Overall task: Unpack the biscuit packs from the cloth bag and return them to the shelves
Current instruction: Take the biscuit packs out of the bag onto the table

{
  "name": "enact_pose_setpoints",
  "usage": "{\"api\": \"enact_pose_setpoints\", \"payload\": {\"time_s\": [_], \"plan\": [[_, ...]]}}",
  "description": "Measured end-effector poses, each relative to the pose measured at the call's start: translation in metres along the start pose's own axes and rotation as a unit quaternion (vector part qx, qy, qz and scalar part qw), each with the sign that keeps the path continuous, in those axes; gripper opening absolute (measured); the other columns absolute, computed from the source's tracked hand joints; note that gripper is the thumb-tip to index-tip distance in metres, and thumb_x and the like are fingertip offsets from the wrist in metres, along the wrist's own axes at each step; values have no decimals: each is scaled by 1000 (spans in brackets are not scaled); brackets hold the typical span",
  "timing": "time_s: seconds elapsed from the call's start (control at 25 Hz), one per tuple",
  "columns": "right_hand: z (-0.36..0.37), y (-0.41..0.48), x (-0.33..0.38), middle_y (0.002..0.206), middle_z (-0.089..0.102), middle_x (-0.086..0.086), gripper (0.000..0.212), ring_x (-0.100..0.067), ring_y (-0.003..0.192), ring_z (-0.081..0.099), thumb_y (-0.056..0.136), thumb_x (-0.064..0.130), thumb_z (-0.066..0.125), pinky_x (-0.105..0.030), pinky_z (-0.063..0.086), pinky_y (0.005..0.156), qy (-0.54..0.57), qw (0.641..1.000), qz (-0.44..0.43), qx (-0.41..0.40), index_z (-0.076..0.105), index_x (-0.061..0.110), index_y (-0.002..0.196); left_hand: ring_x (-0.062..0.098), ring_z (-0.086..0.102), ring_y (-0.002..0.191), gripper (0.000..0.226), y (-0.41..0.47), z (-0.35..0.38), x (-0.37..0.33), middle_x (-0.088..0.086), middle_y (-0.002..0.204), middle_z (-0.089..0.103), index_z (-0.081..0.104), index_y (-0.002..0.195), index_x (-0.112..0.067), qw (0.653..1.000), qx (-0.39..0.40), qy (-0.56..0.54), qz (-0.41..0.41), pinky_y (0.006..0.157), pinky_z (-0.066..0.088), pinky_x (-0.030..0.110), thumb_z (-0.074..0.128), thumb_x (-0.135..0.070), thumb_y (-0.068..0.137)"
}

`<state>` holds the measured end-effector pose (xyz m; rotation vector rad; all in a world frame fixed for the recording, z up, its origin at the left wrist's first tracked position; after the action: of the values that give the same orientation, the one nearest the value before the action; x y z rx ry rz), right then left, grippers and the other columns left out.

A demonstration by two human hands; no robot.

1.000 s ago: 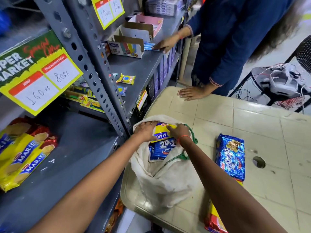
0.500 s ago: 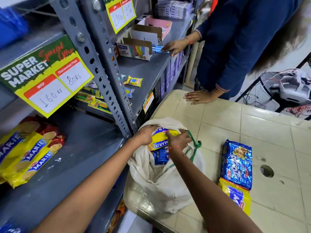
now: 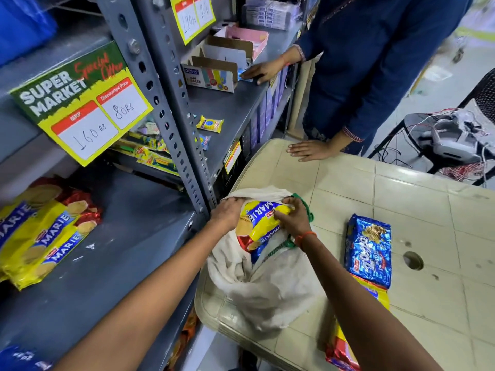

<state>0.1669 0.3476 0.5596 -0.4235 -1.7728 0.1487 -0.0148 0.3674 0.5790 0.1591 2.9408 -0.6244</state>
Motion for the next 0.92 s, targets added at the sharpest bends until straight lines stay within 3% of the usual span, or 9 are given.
{"api": "enact_pose_setpoints", "payload": {"time_s": [0.16, 0.24, 0.36, 0.48, 0.6, 0.68, 0.76, 0.84, 0.92], "plan": [[-28, -4, -5, 107, 67, -24, 25, -32, 97, 62, 77, 18, 71, -37, 48, 87, -75, 979, 64, -179, 68, 1, 95, 35, 41, 134, 53, -4, 9, 12, 13, 148, 37, 28, 148, -22, 1000, 5, -2, -22, 109, 40, 46, 38, -11, 97], [-27, -5, 0, 89, 69, -24, 34, -32, 84, 65, 81, 37, 67, -36, 49, 80, -106, 980, 110, -125, 70, 4, 77, 35, 41, 135, 53, -3, 13, 21, 12, 152, 35, 25, 149, -25, 999, 23, -21, -25, 110, 38, 43, 38, -17, 98], [12, -26, 1, 75, 65, -18, 32, -30, 63, 63, 80, 35, 71, -42, 55, 72, -69, 980, 171, 80, 59, 10, 64, 37, 49, 128, 55, -5, 18, 19, 15, 146, 45, 24, 148, -26, 999, 28, -30, -20, 105, 43, 42, 40, -15, 97], [46, -42, -12, 68, 56, -5, 37, -22, 60, 53, 74, 31, 78, -35, 45, 63, -63, 980, 169, 83, 47, 23, 55, 38, 52, 124, 50, -8, 18, 18, 16, 140, 51, 30, 143, -23, 998, 21, -36, -35, 103, 46, 44, 43, -19, 96], [54, -37, -16, 79, 62, -9, 28, -19, 63, 54, 66, 27, 84, -30, 43, 60, -21, 986, 162, 27, 58, 17, 67, 38, 52, 122, 43, -13, 20, 21, 15, 138, 52, 36, 137, -20, 998, 7, -36, -41, 98, 48, 47, 42, -16, 94], [59, -33, -15, 100, 67, -17, 55, -23, 85, 63, 63, 32, 85, -32, 49, 73, -37, 986, 162, 6, 59, 2, 101, 37, 50, 123, 45, -17, 27, 20, 14, 140, 49, 35, 139, -18, 998, -8, -44, -33, 100, 46, 46, 42, -15, 95], [63, -35, -12, 116, 65, -18, 81, -29, 106, 63, 62, 33, 86, -39, 52, 90, -64, 987, 148, -2, 43, -4, 120, 36, 48, 126, 51, -19, 31, 19, 14, 145, 46, 30, 145, -19, 998, -22, -51, -20, 104, 43, 43, 40, -13, 96], [62, -34, -15, 115, 66, -18, 77, -31, 107, 64, 62, 29, 86, -43, 52, 92, -52, 990, 134, -7, 44, -4, 119, 36, 46, 126, 55, -23, 34, 20, 12, 148, 42, 25, 148, -19, 999, -24, -26, -8, 104, 43, 43, 37, -6, 96], [53, -29, -17, 98, 68, -17, 56, -27, 88, 65, 63, 29, 84, -37, 53, 78, -21, 990, 137, -5, 56, -1, 101, 35, 42, 126, 58, -27, 36, 22, 11, 148, 40, 20, 150, -19, 1000, -26, 10, -13, 102, 43, 42, 34, -1, 96]]}}
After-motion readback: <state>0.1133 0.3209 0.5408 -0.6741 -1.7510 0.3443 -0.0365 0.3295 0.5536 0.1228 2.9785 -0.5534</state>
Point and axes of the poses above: each hand's wrist, its own y-axis towards the middle knuckle, its own z-axis out of the palm, x = y × z, the point moved 1 cm from there along y, towards the middle knuckle
